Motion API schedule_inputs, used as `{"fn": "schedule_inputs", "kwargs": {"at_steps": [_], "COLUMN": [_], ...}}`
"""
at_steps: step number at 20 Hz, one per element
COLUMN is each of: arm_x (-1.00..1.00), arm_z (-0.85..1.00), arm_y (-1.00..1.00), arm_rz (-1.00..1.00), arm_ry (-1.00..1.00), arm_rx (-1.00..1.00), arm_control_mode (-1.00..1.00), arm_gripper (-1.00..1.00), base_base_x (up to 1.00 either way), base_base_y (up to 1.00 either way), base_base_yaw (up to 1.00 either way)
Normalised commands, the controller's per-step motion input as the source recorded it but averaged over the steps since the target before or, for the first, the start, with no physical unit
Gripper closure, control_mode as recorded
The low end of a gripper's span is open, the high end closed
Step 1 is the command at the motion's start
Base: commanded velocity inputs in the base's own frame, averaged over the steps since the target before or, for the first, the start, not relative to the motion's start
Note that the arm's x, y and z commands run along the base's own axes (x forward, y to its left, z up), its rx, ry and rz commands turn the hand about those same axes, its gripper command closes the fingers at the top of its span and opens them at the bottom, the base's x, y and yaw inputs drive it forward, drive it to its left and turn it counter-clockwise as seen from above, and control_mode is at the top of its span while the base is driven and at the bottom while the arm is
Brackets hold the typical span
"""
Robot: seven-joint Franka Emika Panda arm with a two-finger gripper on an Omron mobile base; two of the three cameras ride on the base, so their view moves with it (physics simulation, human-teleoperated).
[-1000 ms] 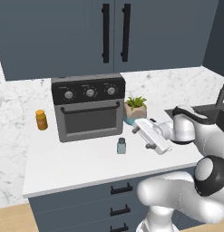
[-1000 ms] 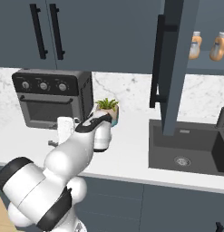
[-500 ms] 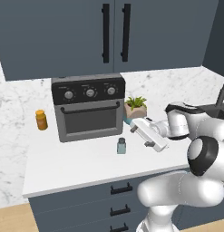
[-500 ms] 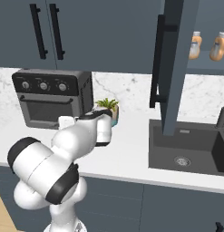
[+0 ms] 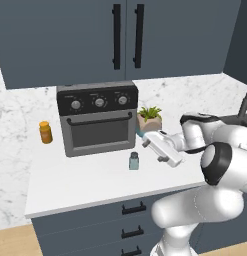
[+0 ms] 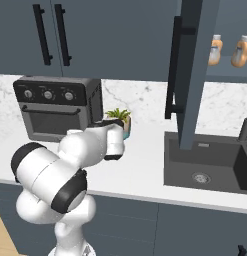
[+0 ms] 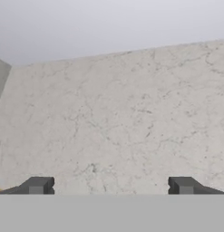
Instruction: Put the shaker and condiment bottle from the counter next to their counterparts in the cabinet.
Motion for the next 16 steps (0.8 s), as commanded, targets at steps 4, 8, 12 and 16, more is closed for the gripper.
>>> {"fn": "schedule_inputs", "kwargs": {"at_steps": [4,8,12,16], "arm_x": [0.03,0.0,0.0,0.0], "arm_z": [-0.01,0.0,-0.06,-0.18], "arm_y": [0.02,0.05,0.06,0.12], "arm_rz": [0.08,-0.17,-0.16,-0.15], "arm_ry": [-0.1,-0.18,-0.12,-0.08], "arm_rx": [-0.16,-0.1,-0.07,-0.05], "arm_control_mode": [-1.0,-1.0,-1.0,-1.0], "arm_gripper": [-1.0,-1.0,-1.0,-1.0], "base_base_x": [0.0,0.0,0.0,0.0], "base_base_y": [0.0,0.0,0.0,0.0], "base_base_yaw": [0.0,0.0,0.0,0.0]}}
